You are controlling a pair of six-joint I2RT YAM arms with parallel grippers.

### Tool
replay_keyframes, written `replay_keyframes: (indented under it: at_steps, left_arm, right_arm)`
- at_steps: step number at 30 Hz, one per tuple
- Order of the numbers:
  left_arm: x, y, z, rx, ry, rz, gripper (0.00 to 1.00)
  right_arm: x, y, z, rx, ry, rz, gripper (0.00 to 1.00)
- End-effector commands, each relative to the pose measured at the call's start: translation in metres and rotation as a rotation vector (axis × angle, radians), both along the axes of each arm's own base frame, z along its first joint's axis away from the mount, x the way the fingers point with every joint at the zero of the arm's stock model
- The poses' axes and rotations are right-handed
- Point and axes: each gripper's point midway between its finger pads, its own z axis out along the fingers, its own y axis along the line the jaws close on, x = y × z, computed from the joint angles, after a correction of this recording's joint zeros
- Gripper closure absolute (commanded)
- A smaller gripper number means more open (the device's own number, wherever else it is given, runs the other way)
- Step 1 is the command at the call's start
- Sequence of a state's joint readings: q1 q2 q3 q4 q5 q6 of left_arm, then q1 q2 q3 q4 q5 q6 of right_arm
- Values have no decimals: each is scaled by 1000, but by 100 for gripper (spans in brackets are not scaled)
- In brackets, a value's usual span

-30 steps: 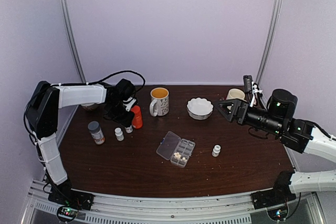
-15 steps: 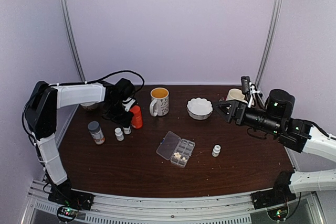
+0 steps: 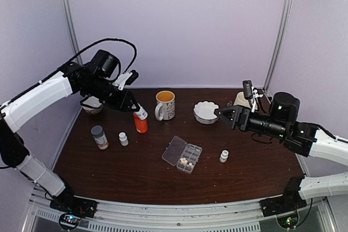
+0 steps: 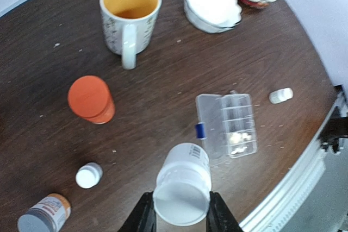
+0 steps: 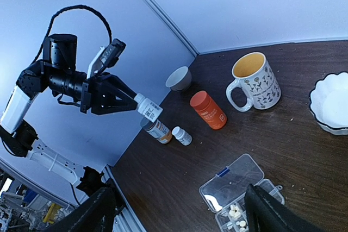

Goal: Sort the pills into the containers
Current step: Pass from the left arm to the right

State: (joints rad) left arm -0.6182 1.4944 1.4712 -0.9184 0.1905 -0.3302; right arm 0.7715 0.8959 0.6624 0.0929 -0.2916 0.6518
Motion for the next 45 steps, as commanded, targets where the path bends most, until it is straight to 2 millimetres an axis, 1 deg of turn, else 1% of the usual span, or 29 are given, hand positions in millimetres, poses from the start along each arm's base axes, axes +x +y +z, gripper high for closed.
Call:
replay_keyframes:
  at_steps: [1, 5, 7, 10, 12, 14, 18, 21, 24, 28, 32, 37, 41, 45]
  left_arm:
    - [-23, -41, 67, -333, 12, -111, 81]
    - [-32, -60, 126, -584, -41, -168, 79]
    - [-37, -68, 151, -695, -59, -203, 79]
    - [-46, -80, 175, -807, -61, -255, 79]
    - [-52, -87, 184, -850, -42, -286, 79]
    - [-60, -95, 191, -875, -29, -324, 79]
    - [-77, -110, 201, -904, -8, -392, 79]
    - [-85, -115, 206, -917, -6, -423, 79]
    - [-89, -117, 205, -916, -1, -435, 79]
    - [-95, -119, 207, -923, 8, -455, 79]
    - [-101, -121, 209, -926, 13, -474, 79]
    - [-101, -123, 200, -915, 32, -473, 80]
    - [-102, -123, 198, -914, 36, -475, 80]
    - [-104, -123, 198, -916, 37, -479, 80]
  right_arm:
    - [-13, 20, 27, 107, -27, 120, 15]
    - [-27, 41, 48, 178, -67, 189, 16]
    - [-34, 51, 62, 234, -88, 222, 15]
    - [-42, 63, 80, 314, -114, 257, 17]
    - [-44, 71, 92, 331, -135, 265, 18]
    - [-48, 80, 98, 312, -161, 265, 19]
    - [-48, 89, 110, 314, -209, 261, 21]
    - [-45, 91, 119, 347, -211, 249, 28]
    - [-42, 94, 126, 364, -207, 243, 32]
    - [-37, 101, 129, 368, -190, 244, 36]
    - [-35, 103, 132, 376, -190, 236, 37]
    - [-34, 104, 137, 380, -200, 234, 51]
    - [-34, 108, 136, 369, -197, 245, 65]
    - [-34, 110, 134, 366, -196, 251, 67]
